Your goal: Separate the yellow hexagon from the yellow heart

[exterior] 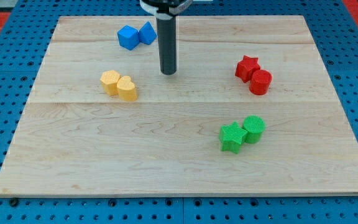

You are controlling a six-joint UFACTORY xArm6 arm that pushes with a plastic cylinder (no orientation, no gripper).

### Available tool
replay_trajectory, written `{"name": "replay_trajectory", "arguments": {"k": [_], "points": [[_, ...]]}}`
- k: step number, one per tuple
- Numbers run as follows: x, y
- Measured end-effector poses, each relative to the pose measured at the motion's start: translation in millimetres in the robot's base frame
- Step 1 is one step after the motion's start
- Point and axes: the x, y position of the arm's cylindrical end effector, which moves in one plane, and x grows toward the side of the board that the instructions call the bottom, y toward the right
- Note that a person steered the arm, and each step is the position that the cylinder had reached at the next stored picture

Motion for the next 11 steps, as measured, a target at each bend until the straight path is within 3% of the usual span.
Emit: {"name": "replay_trajectory", "arguments": {"k": [1,3,6,8,10,11], "points": [[-28,-5],[-41,-10],[32,-28],[0,-100],[105,-133],[84,-129]]}}
